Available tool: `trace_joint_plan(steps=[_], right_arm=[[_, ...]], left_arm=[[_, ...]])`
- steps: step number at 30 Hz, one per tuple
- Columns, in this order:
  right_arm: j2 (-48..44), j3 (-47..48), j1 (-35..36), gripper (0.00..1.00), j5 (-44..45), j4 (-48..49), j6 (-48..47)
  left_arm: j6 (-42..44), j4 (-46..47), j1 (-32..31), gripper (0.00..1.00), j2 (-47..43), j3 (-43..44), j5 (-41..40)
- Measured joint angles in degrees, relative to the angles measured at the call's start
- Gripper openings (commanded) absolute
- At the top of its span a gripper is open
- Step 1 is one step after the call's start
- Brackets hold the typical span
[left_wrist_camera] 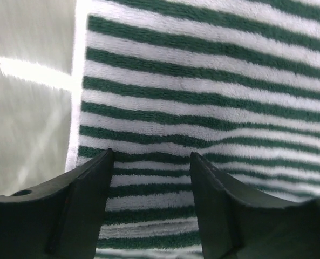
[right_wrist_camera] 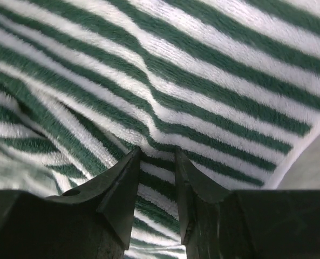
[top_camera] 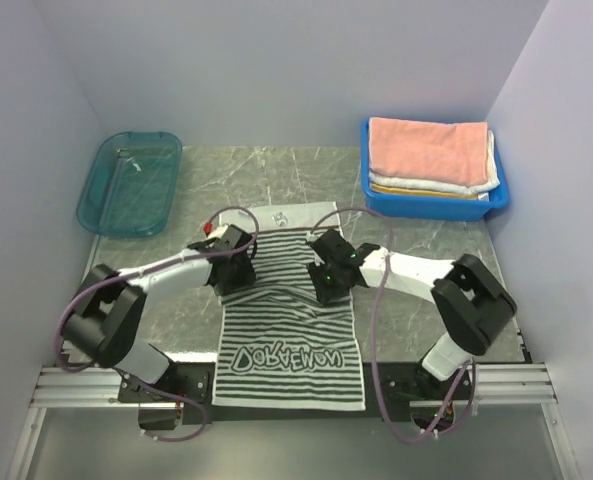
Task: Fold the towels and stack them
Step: Fold the towel
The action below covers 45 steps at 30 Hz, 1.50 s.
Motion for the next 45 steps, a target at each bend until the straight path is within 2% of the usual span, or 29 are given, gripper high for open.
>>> trace_joint_plan(steps=[6,7,10,12,15,18,22,31,45], right_arm=[[-7.9,-0.3,0.4,0.44,-2.5,-8.8,-2.4],[-8.5,1.0,0.0,0.53,-2.4,-9.9,-3.2],[-8.6,6.9,-3.3,0.65,-2.2,-10.9,-5.7],[-7.5,12.3,-6.5,0.67,-1.3,-10.7,-7.8],[-3.4,21.1,-9.9,0.65,0.3,-9.8,-11.3],[3.3,29.4,-12.7,0.57,0.4,-7.8,-15.4],[13.9,39.1,-15.5,0.52,0.0,-7.3,-18.7],[31.0,51.7,-18.3,0.53,-1.1,-9.7,-20.8],[42.7,61.9,-18.5,0.55,-2.4,-14.8,-20.3]], left_arm=[[-1.4,-8.1,-2.6,0.74,-9.4,-5.7,4.0],[-1.0,-9.5,-2.2,0.74,-10.4,-5.5,3.8],[1.8,-13.7,1.9,0.77,-10.7,-1.4,3.5],[4.3,-14.2,6.2,0.79,-9.3,3.5,2.9],[8.5,-14.9,11.8,0.77,-4.1,13.7,1.2],[12.6,-14.0,15.6,0.72,2.9,23.3,-0.3],[16.2,-13.9,18.5,0.71,9.3,29.3,0.1],[20.7,-13.2,19.7,0.72,9.9,28.1,0.4],[22.2,-13.0,19.7,0.71,8.0,26.0,0.5]])
